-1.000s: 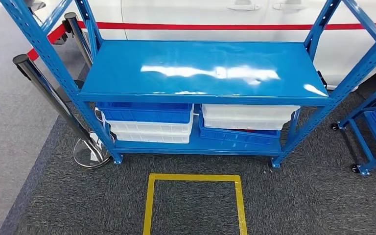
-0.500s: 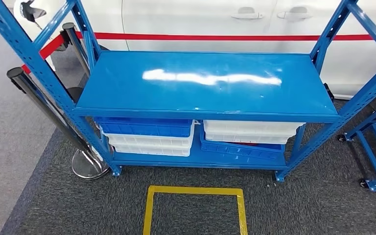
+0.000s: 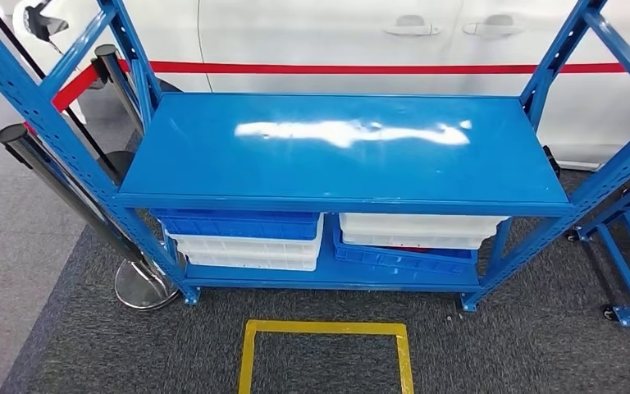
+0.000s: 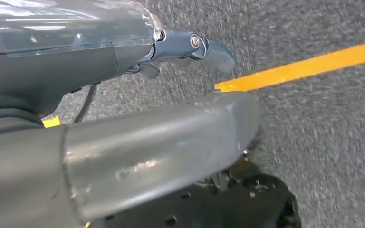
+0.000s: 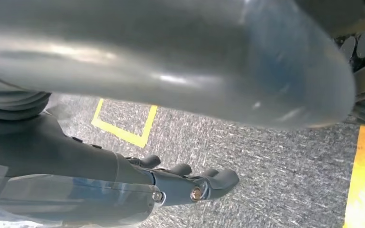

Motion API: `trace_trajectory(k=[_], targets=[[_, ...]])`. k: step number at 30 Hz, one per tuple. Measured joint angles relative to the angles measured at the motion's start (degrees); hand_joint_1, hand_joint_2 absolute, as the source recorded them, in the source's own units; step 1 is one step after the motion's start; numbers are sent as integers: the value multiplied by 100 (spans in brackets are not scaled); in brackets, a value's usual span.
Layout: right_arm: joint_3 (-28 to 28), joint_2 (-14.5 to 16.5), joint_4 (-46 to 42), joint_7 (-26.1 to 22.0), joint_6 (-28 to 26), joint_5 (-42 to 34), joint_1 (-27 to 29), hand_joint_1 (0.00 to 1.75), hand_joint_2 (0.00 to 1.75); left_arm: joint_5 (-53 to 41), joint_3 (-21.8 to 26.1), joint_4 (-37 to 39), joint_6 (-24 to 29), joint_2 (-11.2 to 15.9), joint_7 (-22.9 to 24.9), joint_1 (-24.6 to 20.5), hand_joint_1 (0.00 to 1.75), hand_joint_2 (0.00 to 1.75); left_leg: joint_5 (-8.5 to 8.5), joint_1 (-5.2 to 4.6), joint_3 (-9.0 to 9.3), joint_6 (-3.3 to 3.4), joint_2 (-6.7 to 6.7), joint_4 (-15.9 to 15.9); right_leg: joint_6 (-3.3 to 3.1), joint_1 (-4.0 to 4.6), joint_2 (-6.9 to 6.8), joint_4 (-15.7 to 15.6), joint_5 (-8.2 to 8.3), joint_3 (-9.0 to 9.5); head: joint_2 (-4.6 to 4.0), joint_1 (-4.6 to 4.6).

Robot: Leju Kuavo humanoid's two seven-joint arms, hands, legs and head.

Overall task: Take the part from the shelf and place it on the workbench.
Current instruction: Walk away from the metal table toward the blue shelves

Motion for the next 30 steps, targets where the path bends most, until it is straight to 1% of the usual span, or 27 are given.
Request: trace_trajectory(k=[1, 2, 3, 5, 6, 7, 8, 10, 11, 12, 13, 14, 15, 16, 17, 18, 19, 20, 21, 22, 23, 24, 25, 26, 27, 28, 30], targets=[[-1, -1, -1, 1, 1, 1, 0, 0, 0, -1, 0, 0, 2, -2, -1, 0, 0, 0, 28, 15, 27, 40, 2, -39, 31, 0, -6, 48, -50, -3, 0, 4], [-1, -2, -1, 1, 1, 2, -2, 0, 0, -1, 0, 0, 6, -4, -1, -6, 0, 0, 53, 31, 52, 74, 6, -79, 58, -2, -12, 197, -157, -65, 0, 12], [-2, -3, -1, 1, 1, 3, -3, 0, 0, -2, 0, 0, 9, -7, -2, -12, 0, 0, 67, 40, 66, 100, 11, -105, 81, -11, -17, 471, -320, -197, 0, 21], [-2, -4, 0, 1, 3, 10, -4, 0, 0, -3, 1, 0, 24, -7, -1, -17, 0, 0, 60, 35, 68, 126, 18, -112, 117, -28, -19, 1221, -668, -596, 0, 31], [-2, -4, 0, 1, 6, 15, -2, 0, 0, -4, 1, 0, 32, -7, 1, -16, 0, 0, 51, 32, 72, 131, 20, -111, 133, -40, -20, 1496, -733, -754, 0, 31], [-2, -4, 0, 2, 9, 20, 1, 0, 0, -5, 2, 0, 40, -7, 4, -14, 0, 0, 40, 31, 82, 129, 18, -110, 145, -53, -21, 1568, -674, -818, 0, 31], [-3, -4, 1, 5, 12, 25, 4, 0, 0, -8, 2, 0, 47, -8, 8, -12, 0, 0, 28, 32, 99, 120, 12, -108, 150, -66, -23, 1404, -501, -765, 0, 31], [-9, -4, 1, 10, 9, 36, 6, 0, 0, -11, 2, 0, 55, -12, 18, -9, 0, 0, -8, 31, 139, 79, 1, -98, 133, -81, -34, 629, -64, -423, 0, 32], [-15, -5, 1, 11, 7, 42, 2, 0, 0, -13, 2, 0, 59, -15, 22, -10, 0, 0, -30, 22, 150, 47, -2, -87, 112, -75, -37, 282, 76, -269, 0, 30], [-20, -5, 1, 11, 4, 47, -3, 0, 0, -14, 2, 0, 62, -16, 24, -12, 0, 0, -48, 14, 155, 14, -2, -80, 88, -65, -38, 69, 139, -178, 0, 28], [-24, -6, 1, 11, 4, 52, -9, 0, 0, -14, 2, 0, 63, -17, 25, -14, 0, 0, -60, 5, 156, -21, -1, -80, 63, -50, -35, -9, 136, -149, 0, 25], [-26, -6, 1, 11, 4, 57, -13, 0, 0, -15, 2, 0, 63, -18, 25, -17, 0, 0, -65, 1, 162, -56, -1, -89, 38, -35, -29, -13, 139, -153, 0, 24], [-28, -5, 1, 11, 5, 61, -14, 0, 0, -15, 2, 0, 63, -17, 25, -19, 0, 0, -72, 4, 171, -89, -1, -93, 4, -44, -27, -23, 144, -148, 0, 26], [-32, -4, 1, 11, 5, 66, -13, 0, 44, -15, 2, 0, 64, -17, 25, -19, 0, 0, -105, 8, 169, -120, 0, -60, -33, -55, -30, -40, 151, -137, 0, 22], [-34, -4, 0, 11, 0, 71, -12, 0, 87, -16, 2, 0, 65, -18, 25, -20, 0, 0, -196, 14, 126, -148, 0, 62, -73, -69, -37, -59, 161, -127, 0, 6], [-37, -4, -1, 10, -7, 77, -12, 0, 131, -16, 1, 0, 65, -19, 25, -19, 0, 0, -350, 24, 24, -174, 1, 306, -106, -84, -45, -77, 169, -118, 0, -13], [-40, -5, -1, 5, -17, 84, -11, 0, 175, -17, 1, 0, 68, -21, 24, -17, 0, 0, -545, 33, -136, -194, 1, 661, -127, -78, -51, -79, 167, -116, 0, -33], [-43, -6, -2, -1, -29, 92, -11, 0, 175, -17, 1, 0, 74, -22, 24, -14, 0, 0, -734, 41, -330, -213, 2, 1066, -143, -70, -54, -76, 162, -117, 0, -48], [-46, -5, -2, -3, -46, 101, -10, 0, 175, -17, 2, 0, 82, -22, 24, -8, 0, 0, -851, 49, -493, -236, 2, 1397, -153, -63, -54, -72, 156, -116, 0, -50], [-50, -4, -2, 8, -77, 110, -10, 0, 175, -19, 2, 0, 95, -22, 24, -2, 0, 0, -858, 57, -579, -261, 2, 1556, -163, -59, -54, -65, 149, -111, 0, -50], [-57, -2, -2, 29, -127, 114, -10, 0, 175, -21, 2, 0, 113, -22, 24, 2, 0, 0, -740, 72, -549, -291, 2, 1471, -169, -61, -52, -54, 138, -104, 0, -51], [-70, 4, -2, 50, -195, 106, -11, 0, 175, -25, 2, 0, 137, -22, 20, 3, 0, 0, -533, 97, -408, -327, 4, 1157, -169, -66, -49, -35, 122, -95, 0, -50], [-89, 10, -2, 67, -264, 93, -11, 0, 175, -31, 2, 0, 160, -24, 15, 2, 0, 0, -327, 128, -213, -364, 6, 726, -159, -67, -45, -7, 100, -91, 0, -54], [-110, 14, -3, 73, -324, 76, -13, 0, 175, -38, 1, 0, 180, -29, 9, -2, 0, 0, -179, 142, -41, -375, -5, 346, -135, -58, -36, 29, 70, -93, 0, -63], [-130, 16, -5, 72, -363, 63, -16, 0, 175, -45, 1, 0, 193, -36, 2, -6, 0, 0, -100, 152, 72, -346, -15, 93, -113, -43, -28, 57, 46, -96, 0, -67], [-146, 15, -7, 71, -385, 55, -19, 0, 175, -52, 1, 0, 198, -42, -4, -7, 0, 0, -87, 150, 116, -318, -27, -17, -92, -23, -20, 73, 30, -100, 0, -67], [-167, 14, -8, 67, -399, 45, -23, 0, 175, -59, 2, 0, 207, -49, -10, -7, 0, 0, -88, 133, 113, -238, -37, -17, -65, -11, -11, 67, 29, -95, 0, -55]])
